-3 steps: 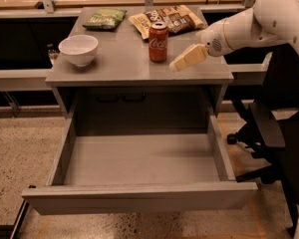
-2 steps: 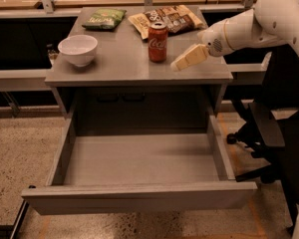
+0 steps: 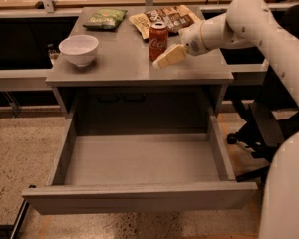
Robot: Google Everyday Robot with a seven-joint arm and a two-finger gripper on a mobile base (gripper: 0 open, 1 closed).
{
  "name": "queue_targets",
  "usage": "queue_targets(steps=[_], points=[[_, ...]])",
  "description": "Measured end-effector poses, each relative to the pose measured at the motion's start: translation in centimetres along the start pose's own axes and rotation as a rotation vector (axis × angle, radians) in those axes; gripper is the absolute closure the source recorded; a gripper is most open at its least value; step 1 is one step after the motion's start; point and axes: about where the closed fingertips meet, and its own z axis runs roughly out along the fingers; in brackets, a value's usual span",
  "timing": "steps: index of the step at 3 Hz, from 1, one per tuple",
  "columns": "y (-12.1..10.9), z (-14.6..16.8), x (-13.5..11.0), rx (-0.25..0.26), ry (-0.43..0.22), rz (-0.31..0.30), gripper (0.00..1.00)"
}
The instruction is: Place coke can into top drawer
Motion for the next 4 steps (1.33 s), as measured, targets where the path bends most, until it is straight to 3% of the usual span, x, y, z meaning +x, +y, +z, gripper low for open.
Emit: queue_targets(steps=[1, 2, 4], points=[[-1.6, 3.5, -0.2, -0.007, -0.025, -0.011, 0.0], [-3.5, 5.5, -0.2, 0.015, -0.077, 0.021, 0.19], [-3.6, 5.2, -1.3, 0.046, -0.114, 0.006, 0.65]])
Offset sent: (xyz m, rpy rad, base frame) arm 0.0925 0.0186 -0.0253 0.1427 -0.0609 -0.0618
